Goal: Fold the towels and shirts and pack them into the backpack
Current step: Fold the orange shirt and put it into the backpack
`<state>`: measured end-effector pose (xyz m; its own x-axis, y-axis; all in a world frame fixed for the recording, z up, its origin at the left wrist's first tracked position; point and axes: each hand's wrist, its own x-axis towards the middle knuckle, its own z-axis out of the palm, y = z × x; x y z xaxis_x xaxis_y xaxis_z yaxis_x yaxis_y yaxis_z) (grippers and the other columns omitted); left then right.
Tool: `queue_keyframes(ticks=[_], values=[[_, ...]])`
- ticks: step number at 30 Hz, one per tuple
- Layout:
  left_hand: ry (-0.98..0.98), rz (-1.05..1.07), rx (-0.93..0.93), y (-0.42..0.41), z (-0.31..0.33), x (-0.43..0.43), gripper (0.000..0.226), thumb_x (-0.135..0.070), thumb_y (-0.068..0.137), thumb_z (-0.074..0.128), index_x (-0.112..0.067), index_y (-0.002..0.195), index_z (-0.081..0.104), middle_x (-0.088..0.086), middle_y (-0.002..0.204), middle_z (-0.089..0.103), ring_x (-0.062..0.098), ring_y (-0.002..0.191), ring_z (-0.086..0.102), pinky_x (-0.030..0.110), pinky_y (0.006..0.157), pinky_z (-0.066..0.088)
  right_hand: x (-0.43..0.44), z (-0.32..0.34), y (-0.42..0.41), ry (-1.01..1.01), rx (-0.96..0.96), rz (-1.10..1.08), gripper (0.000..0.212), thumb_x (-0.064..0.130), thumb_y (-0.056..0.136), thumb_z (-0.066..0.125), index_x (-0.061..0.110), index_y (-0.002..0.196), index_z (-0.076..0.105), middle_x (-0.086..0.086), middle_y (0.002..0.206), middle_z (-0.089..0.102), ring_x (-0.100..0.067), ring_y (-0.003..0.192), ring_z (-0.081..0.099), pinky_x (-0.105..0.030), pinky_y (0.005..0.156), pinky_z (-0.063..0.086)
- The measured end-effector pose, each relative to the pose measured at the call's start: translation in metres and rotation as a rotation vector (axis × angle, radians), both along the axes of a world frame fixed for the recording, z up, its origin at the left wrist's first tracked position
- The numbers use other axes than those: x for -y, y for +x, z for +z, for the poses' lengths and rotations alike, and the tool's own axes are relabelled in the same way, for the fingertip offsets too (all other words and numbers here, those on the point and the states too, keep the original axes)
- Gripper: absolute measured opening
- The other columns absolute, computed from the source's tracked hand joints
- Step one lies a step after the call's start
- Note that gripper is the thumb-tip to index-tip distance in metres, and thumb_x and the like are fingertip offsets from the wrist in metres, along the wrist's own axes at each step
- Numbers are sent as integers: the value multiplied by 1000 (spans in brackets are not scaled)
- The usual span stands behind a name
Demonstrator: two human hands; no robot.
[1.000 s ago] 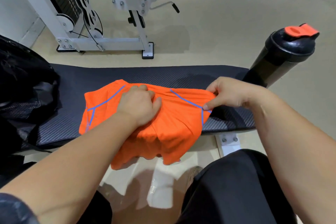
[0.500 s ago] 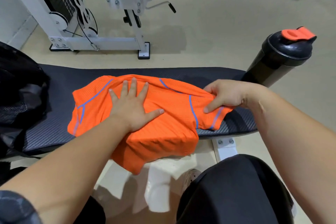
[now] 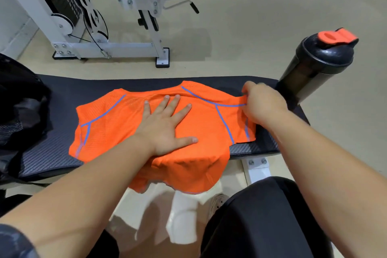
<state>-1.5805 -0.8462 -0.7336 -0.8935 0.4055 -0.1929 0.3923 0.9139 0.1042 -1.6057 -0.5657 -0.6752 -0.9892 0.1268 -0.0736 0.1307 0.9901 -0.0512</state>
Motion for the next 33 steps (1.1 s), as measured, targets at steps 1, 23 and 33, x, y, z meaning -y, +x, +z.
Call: queue_keyframes(ticks=[1, 23, 33], values=[[-11, -9, 3, -1, 0, -3, 108, -99, 66, 19, -47, 157, -6, -5, 168, -17, 22, 155, -15, 70, 116, -5, 5, -1, 5, 93, -93, 26, 37, 19, 86, 59, 24, 123, 54, -11, 117, 57, -37, 104, 58, -40, 76, 43], [-29, 517, -142, 30, 59, 157, 34, -43, 93, 51, -16, 111, 60, 15, 106, 64, 39, 99, 62, 46, 81, 52, 96, -13, 20, -134, 109, 435, 79, 71, 88, 51, 48, 155, 16, 2, 169, -7, -31, 154, -13, -64, 118, -8], [196, 619, -173, 27, 26, 155, 14, -29, 92, 55, -19, 86, 62, 4, 94, 57, 30, 87, 59, 41, 75, 49, 204, -53, 26, -131, 93, 514, 73, 76, 93, 24, 49, 156, 0, 1, 169, -12, -36, 153, -16, -69, 115, -11]])
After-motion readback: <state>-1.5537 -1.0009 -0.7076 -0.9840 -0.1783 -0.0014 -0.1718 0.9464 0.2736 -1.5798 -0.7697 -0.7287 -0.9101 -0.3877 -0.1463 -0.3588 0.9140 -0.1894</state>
